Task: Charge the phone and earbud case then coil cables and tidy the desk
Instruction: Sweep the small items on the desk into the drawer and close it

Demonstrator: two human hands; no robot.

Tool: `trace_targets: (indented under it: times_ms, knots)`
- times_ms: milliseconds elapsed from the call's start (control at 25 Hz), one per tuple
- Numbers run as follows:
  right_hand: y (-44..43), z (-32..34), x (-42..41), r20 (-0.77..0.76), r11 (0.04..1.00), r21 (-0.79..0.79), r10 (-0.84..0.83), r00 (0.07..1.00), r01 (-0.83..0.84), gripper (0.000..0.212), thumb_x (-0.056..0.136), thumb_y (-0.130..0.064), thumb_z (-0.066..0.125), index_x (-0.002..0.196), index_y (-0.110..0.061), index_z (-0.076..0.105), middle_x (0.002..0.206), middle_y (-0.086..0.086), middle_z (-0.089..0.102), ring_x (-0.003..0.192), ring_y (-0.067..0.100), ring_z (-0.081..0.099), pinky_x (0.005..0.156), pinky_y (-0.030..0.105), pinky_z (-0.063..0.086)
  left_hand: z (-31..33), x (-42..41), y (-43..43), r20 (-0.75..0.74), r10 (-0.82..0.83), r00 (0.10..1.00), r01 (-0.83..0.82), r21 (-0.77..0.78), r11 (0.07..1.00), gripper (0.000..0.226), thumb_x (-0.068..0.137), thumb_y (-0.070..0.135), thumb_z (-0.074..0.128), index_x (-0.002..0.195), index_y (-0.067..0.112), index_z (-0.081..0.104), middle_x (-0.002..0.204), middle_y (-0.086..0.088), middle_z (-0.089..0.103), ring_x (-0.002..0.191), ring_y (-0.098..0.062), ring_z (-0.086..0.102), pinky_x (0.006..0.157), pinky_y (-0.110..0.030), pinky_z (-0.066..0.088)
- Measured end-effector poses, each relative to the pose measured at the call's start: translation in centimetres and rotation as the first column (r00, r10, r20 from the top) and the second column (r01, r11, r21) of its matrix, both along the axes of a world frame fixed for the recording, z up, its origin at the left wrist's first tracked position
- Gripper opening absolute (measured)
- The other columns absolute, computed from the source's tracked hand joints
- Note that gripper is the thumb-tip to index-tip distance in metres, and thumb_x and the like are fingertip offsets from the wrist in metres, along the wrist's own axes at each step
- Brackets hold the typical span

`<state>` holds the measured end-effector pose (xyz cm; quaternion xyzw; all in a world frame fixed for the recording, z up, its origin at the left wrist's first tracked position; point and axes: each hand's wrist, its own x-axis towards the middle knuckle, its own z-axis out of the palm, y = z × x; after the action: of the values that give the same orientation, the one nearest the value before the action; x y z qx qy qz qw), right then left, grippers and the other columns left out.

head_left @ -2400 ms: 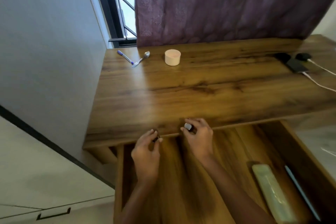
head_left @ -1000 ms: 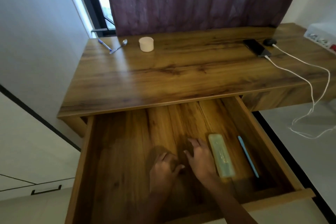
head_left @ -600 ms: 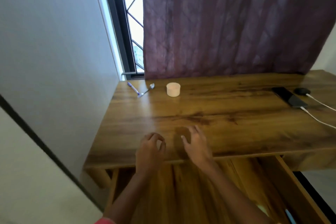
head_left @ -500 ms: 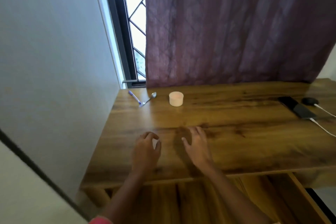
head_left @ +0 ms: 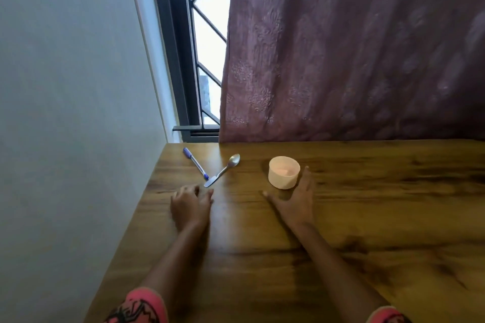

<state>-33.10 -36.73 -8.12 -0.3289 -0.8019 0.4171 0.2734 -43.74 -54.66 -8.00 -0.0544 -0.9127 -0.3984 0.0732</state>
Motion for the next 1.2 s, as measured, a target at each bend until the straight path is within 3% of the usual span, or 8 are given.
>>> trace_targets:
  times_ms: [160,360,560,680,800,920,1040,1200]
  knots:
    - [1.8,-0.7,-3.8,-0.060,0.997,-0.046,-0.072,0.996,0.069,0.109,0.062,-0.046,0.081,0.144,-0.017,0.015,0.139,0.014,0.041,0.127,0.033,0.038,0.098,0.041,0.039,-0.8,-2.6,2.1,-0.004,0.188,0.982,-0.187,-0.098,0.977,0.034,0.076,0.049,0.064,0.098,0.024,0.069,0.112,-0.007,0.060,0.112,-0.030,0.045,0.096,-0.038,0.029]
    - [2.2,-1.1,-4.1,-0.081,0.994,0.015,-0.106,0.991,0.108,0.087,0.067,-0.039,0.079,0.135,-0.014,0.032,0.129,0.014,0.051,0.119,0.032,0.046,0.091,0.036,0.042,-1.1,-2.7,2.3,-0.009,0.208,0.978,-0.207,-0.112,0.972,0.021,0.078,0.044,0.065,0.087,0.025,0.069,0.110,-0.007,0.061,0.111,-0.030,0.046,0.098,-0.040,0.029]
    - [1.2,-1.1,-1.9,-0.107,0.996,-0.036,-0.085,0.991,0.082,0.090,0.065,-0.040,0.081,0.136,-0.015,0.032,0.130,0.012,0.050,0.119,0.030,0.045,0.091,0.034,0.041,-0.8,0.1,1.7,-0.038,0.093,0.995,-0.087,0.140,0.986,0.012,0.082,0.023,0.066,0.080,0.011,0.065,0.085,-0.011,0.069,0.086,-0.030,0.061,0.075,-0.033,0.044]
    - [-0.2,-1.2,0.8,-0.155,0.992,-0.073,-0.111,0.982,0.100,0.088,0.063,-0.038,0.083,0.134,-0.016,0.036,0.127,0.007,0.051,0.116,0.023,0.045,0.091,0.032,0.040,-0.3,2.9,0.7,0.029,0.140,0.990,-0.142,0.286,0.948,0.010,0.080,0.017,0.068,0.075,0.009,0.064,0.079,-0.010,0.069,0.080,-0.029,0.063,0.069,-0.029,0.045]
    - [-2.1,-1.0,4.6,-0.185,0.990,-0.117,-0.105,0.977,0.084,0.085,0.059,-0.033,0.085,0.130,-0.020,0.040,0.116,-0.003,0.050,0.106,0.011,0.042,0.087,0.026,0.040,0.2,7.8,-0.5,0.149,0.219,0.964,-0.261,0.393,0.882,0.013,0.079,0.017,0.070,0.071,0.017,0.059,0.075,-0.003,0.065,0.078,-0.023,0.063,0.066,-0.026,0.040]
    - [-4.8,-0.2,9.6,-0.164,0.976,-0.208,-0.093,0.982,0.058,0.085,0.057,-0.028,0.087,0.128,-0.022,0.041,0.109,-0.008,0.050,0.101,0.010,0.045,0.085,0.023,0.039,0.9,14.7,-2.6,0.289,0.231,0.929,-0.352,0.502,0.790,0.012,0.079,0.015,0.069,0.075,0.017,0.058,0.079,-0.005,0.064,0.072,-0.018,0.059,0.064,-0.026,0.044]
    - [-8.6,0.8,16.5,-0.205,0.955,-0.296,-0.043,0.978,-0.020,0.080,0.059,-0.020,0.087,0.125,-0.022,0.042,0.114,-0.004,0.054,0.105,0.014,0.050,0.089,0.028,0.044,0.9,24.1,-5.9,0.368,0.258,0.893,-0.435,0.567,0.699,0.009,0.081,0.015,0.067,0.081,0.015,0.058,0.089,-0.008,0.064,0.081,-0.022,0.059,0.072,-0.032,0.048]
    - [-15.8,0.2,29.2,-0.228,0.962,-0.251,0.052,0.972,-0.111,0.076,0.056,-0.025,0.087,0.117,-0.036,0.042,0.110,-0.018,0.055,0.102,-0.001,0.053,0.081,0.013,0.044,0.1,38.0,-11.7,0.491,0.384,0.782,-0.617,0.520,0.591,0.016,0.083,0.015,0.064,0.088,0.030,0.064,0.087,0.009,0.059,0.084,-0.010,0.056,0.067,-0.027,0.048]
